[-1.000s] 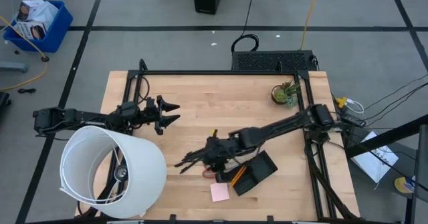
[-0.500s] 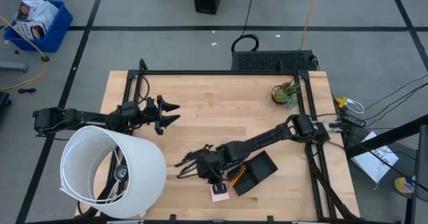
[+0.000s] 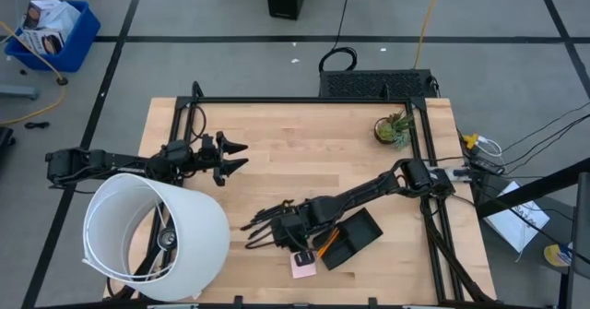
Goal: Pick and place office supplies into organizer
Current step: Put the red scissors into the black desk organizer
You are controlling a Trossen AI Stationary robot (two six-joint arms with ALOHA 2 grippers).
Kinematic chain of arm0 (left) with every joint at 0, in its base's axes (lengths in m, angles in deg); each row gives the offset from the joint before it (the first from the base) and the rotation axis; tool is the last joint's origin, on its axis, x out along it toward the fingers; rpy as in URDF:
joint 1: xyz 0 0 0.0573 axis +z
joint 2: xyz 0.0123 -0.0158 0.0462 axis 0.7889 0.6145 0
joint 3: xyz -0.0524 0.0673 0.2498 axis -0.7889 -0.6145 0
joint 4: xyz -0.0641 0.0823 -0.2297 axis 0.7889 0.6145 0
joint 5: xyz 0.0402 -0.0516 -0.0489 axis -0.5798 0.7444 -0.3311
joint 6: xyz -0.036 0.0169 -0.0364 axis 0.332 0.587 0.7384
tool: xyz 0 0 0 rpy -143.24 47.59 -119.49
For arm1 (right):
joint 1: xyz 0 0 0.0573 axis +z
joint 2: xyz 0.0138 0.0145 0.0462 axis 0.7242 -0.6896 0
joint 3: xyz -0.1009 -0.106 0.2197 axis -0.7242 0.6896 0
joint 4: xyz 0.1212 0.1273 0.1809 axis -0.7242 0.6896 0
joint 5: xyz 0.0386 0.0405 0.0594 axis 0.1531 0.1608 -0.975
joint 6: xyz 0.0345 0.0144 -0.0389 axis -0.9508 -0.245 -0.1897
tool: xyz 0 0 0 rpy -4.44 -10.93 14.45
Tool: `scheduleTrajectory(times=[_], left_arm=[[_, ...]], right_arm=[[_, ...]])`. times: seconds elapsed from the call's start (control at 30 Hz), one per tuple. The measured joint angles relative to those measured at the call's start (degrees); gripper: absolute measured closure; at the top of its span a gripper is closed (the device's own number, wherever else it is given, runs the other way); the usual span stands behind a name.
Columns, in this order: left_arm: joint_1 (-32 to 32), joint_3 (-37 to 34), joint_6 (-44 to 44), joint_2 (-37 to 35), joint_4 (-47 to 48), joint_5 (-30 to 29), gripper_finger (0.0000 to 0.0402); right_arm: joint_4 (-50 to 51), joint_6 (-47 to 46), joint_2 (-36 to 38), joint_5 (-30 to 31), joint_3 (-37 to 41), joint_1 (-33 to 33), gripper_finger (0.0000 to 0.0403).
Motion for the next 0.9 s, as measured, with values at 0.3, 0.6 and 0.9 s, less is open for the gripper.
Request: scheduleTrajectory(times=[0.3, 0.6, 0.9], left_arm=[[0.0, 0.0, 0.0, 0.0, 0.0, 0.0, 0.0149], [0.0, 0.0, 0.0, 0.0, 0.0, 0.0, 0.0149], [0.0, 0.0, 0.0, 0.0, 0.0, 0.0, 0.0149]], right_arm=[[-1.3, 1.6, -2.3, 1.4, 0.0, 0.0, 0.0310], [-1.2, 2.2, -4.0, 4.3, 0.0, 0.5, 0.0310], [-1.5, 1.3, -4.4, 5.7, 0.0, 0.5, 0.0336]])
